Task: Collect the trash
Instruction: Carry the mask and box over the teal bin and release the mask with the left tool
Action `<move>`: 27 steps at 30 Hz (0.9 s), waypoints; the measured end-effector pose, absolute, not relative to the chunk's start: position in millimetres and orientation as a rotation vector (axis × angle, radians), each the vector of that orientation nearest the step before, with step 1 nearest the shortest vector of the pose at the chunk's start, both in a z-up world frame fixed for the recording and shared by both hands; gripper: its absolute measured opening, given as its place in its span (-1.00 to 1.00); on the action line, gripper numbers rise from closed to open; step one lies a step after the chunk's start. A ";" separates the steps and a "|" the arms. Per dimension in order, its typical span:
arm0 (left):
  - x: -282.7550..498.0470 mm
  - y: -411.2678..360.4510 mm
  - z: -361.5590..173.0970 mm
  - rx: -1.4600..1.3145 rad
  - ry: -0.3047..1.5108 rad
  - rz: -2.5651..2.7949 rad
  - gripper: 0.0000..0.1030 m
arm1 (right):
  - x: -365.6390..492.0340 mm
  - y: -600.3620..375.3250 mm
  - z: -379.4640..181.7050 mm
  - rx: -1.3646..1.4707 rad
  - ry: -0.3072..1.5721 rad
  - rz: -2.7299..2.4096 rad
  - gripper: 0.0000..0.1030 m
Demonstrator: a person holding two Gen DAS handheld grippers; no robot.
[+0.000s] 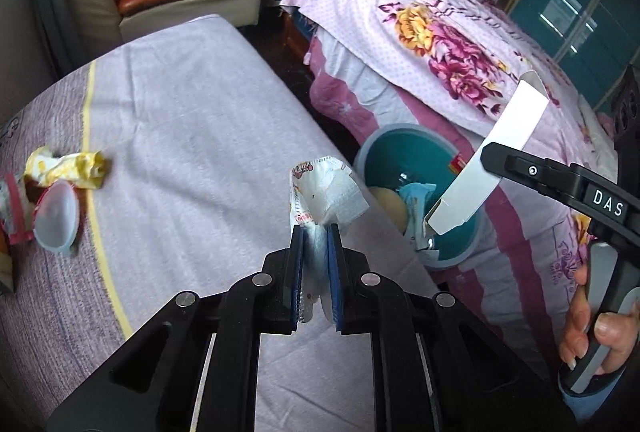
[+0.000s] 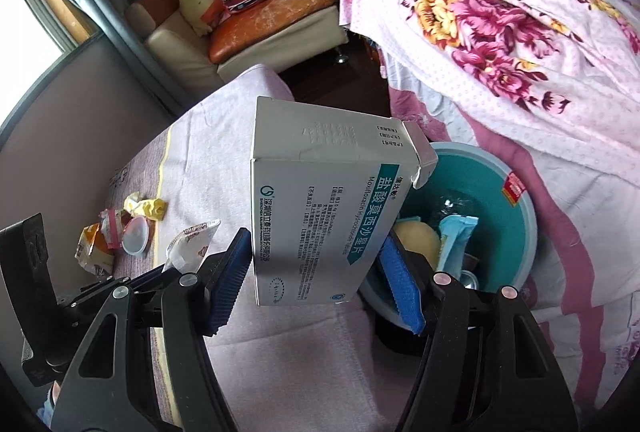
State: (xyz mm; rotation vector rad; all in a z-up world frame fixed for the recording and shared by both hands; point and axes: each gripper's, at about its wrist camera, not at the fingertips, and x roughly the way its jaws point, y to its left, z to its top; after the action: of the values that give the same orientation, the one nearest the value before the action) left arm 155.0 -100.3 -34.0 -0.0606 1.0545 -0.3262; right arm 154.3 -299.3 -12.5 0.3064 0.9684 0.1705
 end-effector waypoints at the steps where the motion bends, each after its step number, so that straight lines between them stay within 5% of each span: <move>1: 157.3 -109.2 -33.7 -0.056 1.056 -0.339 -0.76 | 153.9 -308.9 -12.1 0.312 0.960 0.150 0.21; 27: 194.1 -240.2 -74.1 0.060 1.180 -0.503 -0.76 | 152.0 -418.2 -34.2 0.329 0.964 -0.068 0.22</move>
State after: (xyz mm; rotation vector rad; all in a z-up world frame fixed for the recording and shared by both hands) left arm 194.1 -240.2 -74.1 0.0603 1.1795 -0.5030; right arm 152.0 -418.2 -34.2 0.3293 0.9640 -0.0681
